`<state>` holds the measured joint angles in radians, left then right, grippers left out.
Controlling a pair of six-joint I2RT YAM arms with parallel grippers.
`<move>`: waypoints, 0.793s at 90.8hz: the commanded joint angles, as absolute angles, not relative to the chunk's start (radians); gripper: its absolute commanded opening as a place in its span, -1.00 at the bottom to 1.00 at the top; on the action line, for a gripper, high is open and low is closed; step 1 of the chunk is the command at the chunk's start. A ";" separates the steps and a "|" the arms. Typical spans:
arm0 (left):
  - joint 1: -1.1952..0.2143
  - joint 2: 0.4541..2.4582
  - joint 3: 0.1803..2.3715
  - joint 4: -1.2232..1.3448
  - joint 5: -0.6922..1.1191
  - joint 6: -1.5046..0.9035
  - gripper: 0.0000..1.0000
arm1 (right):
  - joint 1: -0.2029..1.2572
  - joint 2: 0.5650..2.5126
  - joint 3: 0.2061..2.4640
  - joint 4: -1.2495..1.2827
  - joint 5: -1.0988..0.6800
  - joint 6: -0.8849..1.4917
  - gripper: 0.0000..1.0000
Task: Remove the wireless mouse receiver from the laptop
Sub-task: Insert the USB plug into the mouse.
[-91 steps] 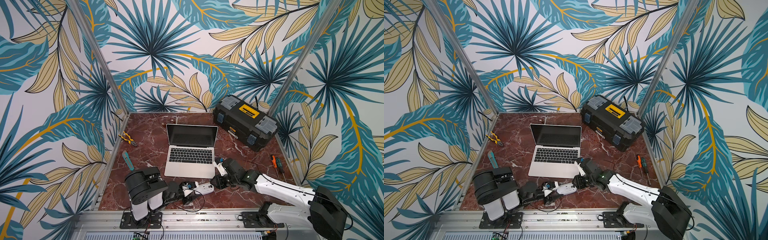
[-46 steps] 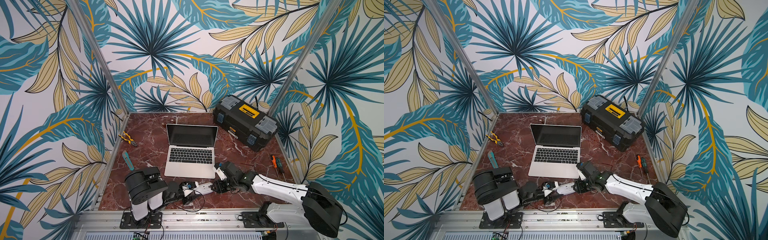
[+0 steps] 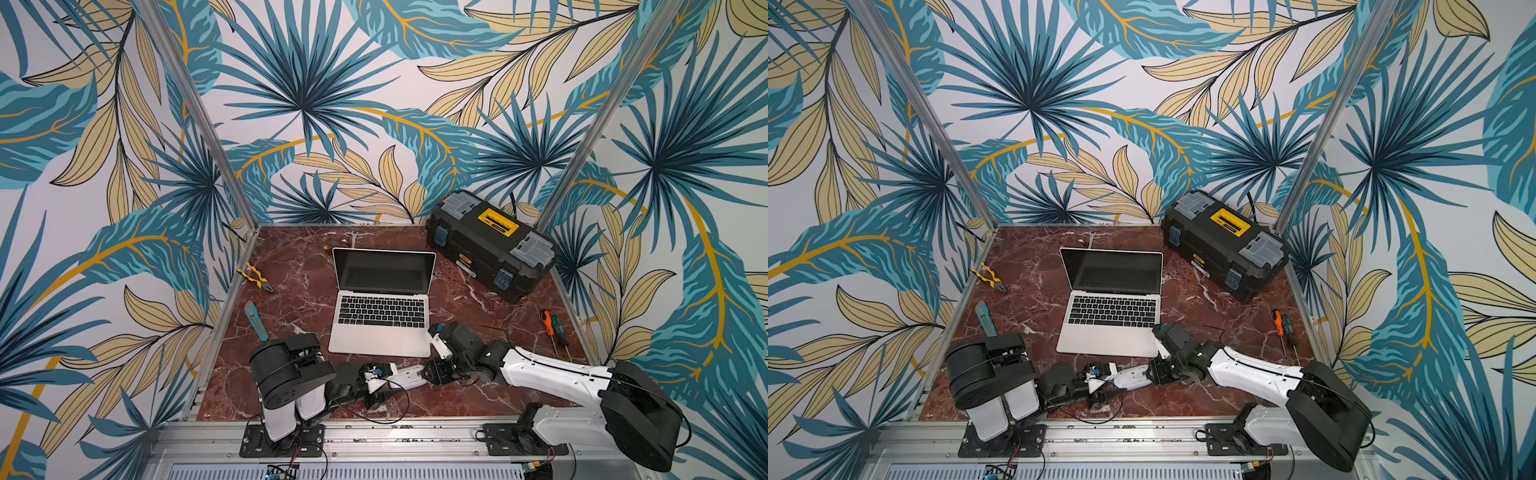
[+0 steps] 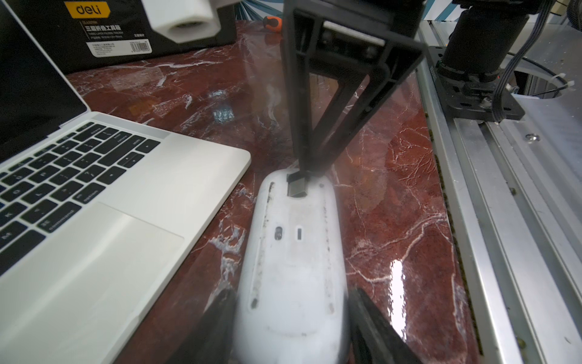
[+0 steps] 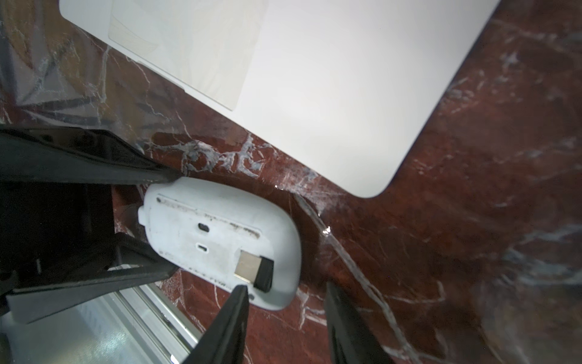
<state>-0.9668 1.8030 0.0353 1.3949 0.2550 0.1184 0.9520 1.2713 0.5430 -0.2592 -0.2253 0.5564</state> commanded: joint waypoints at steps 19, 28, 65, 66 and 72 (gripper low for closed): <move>-0.962 1.806 0.038 1.393 0.269 0.112 -0.06 | 0.956 1.318 0.554 -0.244 -0.198 0.566 -0.09; -0.962 1.805 0.036 1.394 0.268 0.111 -0.07 | 0.956 1.334 0.548 -0.239 -0.198 0.567 -0.09; -0.962 1.806 0.034 1.397 0.268 0.108 -0.07 | 0.956 1.337 0.528 -0.261 -0.186 0.575 -0.10; -0.962 1.806 0.035 1.397 0.268 0.108 -0.06 | 0.956 1.336 0.528 -0.260 -0.188 0.575 -0.10; -0.962 1.806 0.035 1.397 0.268 0.108 -0.06 | 0.956 1.335 0.526 -0.258 -0.195 0.577 -0.10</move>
